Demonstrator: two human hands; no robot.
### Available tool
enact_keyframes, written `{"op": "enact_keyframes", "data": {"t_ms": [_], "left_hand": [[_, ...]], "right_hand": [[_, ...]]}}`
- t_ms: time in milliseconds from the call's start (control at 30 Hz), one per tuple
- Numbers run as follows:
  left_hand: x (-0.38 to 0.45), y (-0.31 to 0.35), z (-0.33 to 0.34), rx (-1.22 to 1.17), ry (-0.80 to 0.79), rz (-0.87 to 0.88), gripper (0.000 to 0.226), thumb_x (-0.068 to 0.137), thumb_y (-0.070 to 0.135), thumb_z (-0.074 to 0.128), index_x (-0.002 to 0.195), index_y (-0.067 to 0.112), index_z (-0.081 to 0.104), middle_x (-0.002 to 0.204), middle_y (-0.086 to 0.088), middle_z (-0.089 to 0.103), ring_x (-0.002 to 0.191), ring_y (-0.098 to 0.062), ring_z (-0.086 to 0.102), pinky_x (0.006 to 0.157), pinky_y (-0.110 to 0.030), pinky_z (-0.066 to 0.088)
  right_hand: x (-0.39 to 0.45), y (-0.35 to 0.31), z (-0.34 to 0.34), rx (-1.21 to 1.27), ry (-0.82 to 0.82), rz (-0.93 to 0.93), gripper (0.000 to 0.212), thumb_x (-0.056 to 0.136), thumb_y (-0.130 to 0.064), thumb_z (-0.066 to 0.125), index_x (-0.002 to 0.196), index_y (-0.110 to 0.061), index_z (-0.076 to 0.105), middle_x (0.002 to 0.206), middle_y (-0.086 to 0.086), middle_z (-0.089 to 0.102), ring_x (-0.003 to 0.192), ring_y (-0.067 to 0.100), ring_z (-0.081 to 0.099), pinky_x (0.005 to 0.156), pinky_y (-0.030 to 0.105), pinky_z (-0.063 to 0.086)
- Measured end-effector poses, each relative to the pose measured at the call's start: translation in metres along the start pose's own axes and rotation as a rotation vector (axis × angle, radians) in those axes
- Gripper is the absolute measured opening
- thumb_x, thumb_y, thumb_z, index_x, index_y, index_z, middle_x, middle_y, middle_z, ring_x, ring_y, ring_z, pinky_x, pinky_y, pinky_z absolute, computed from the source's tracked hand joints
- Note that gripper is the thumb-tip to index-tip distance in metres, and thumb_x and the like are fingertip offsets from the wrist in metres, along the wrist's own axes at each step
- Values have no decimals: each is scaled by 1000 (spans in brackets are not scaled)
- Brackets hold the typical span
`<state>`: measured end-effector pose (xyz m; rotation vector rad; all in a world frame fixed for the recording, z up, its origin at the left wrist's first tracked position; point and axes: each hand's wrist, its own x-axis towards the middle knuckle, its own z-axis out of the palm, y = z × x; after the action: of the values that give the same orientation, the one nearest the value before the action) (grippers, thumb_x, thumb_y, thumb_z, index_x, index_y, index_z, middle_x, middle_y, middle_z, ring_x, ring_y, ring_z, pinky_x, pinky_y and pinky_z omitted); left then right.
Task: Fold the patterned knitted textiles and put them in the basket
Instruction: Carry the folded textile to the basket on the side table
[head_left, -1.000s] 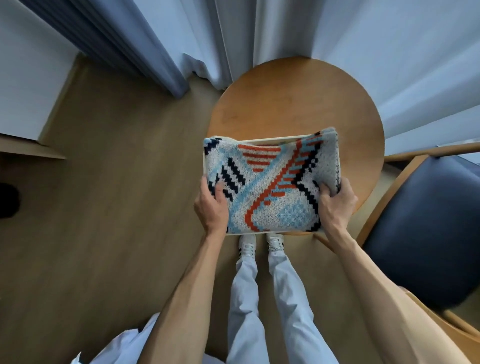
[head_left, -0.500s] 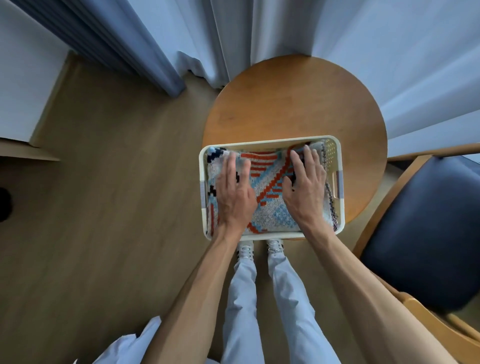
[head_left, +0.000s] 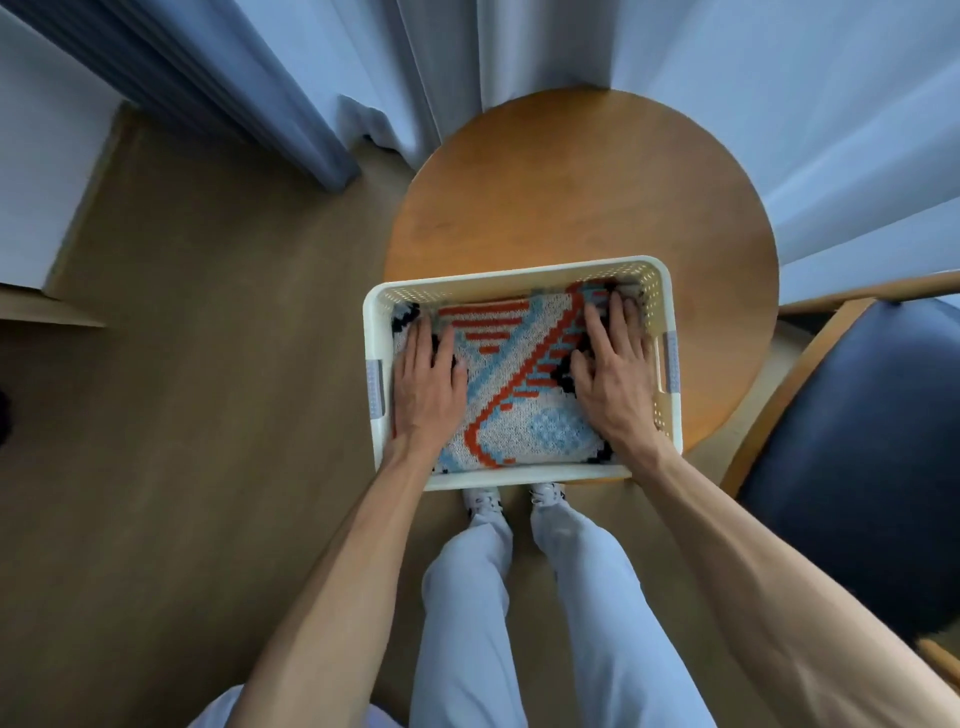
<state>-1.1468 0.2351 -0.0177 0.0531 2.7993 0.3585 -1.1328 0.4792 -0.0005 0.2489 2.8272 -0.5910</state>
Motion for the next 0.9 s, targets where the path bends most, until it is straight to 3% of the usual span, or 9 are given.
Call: {"op": "enact_keyframes", "data": {"t_ms": [167, 333, 433, 567, 667, 733, 900], "left_hand": [[-43, 8, -19, 10, 30, -79, 52, 103, 35, 32, 153, 20, 30, 165, -13, 11, 152, -29, 12, 122, -46, 19], [-42, 4, 4, 153, -144, -77, 65, 103, 51, 20, 158, 19, 7, 163, -22, -7, 152, -35, -5, 123, -47, 11], [-40, 3, 11, 190, -201, -49, 69, 101, 56, 12, 158, 20, -3, 162, -23, -10, 151, -35, -8, 123, -48, 9], [-34, 9, 3, 104, -228, -92, 67, 102, 51, 24, 158, 20, 4, 164, -21, -5, 152, -34, -3, 124, -46, 11], [-31, 26, -37, -103, -189, -191, 63, 101, 39, 43, 156, 21, 17, 164, -16, 7, 149, -34, 20, 116, -46, 31], [-30, 37, -70, -197, -133, -212, 57, 102, 36, 42, 154, 21, 24, 164, -11, 13, 145, -31, 31, 108, -45, 39], [-44, 50, -161, -258, 88, -115, 53, 102, 38, 39, 151, 19, 33, 161, -14, 25, 143, -31, 34, 110, -48, 38]], "right_hand": [[-41, 4, -12, -69, -173, -99, 73, 96, -57, 35, 157, -32, 5, 164, 8, -10, 151, 22, -15, 122, 49, 4], [-22, 7, 3, -122, -279, -65, 93, 84, -82, 29, 153, -37, -14, 161, 10, -24, 148, 23, -24, 122, 46, -7], [-18, 11, 7, -147, -287, -70, 108, 73, -91, 29, 154, -34, -14, 161, 12, -23, 148, 24, -23, 121, 41, -10], [-18, 0, 6, -167, -261, 0, 113, 71, -91, 37, 155, -31, -8, 163, 14, -13, 150, 27, -15, 121, 46, -5], [-23, -35, -17, -83, -205, 45, 108, 74, -84, 48, 156, -31, 3, 163, 15, -4, 151, 30, -5, 119, 53, 3], [-27, -60, -40, -18, -160, 30, 97, 78, -74, 55, 154, -29, 15, 164, 13, 6, 151, 30, 4, 119, 55, 8], [-37, -128, -119, 171, 15, -65, 80, 83, -62, 60, 148, -26, 32, 158, 10, 27, 146, 25, 24, 120, 48, 17]]}}
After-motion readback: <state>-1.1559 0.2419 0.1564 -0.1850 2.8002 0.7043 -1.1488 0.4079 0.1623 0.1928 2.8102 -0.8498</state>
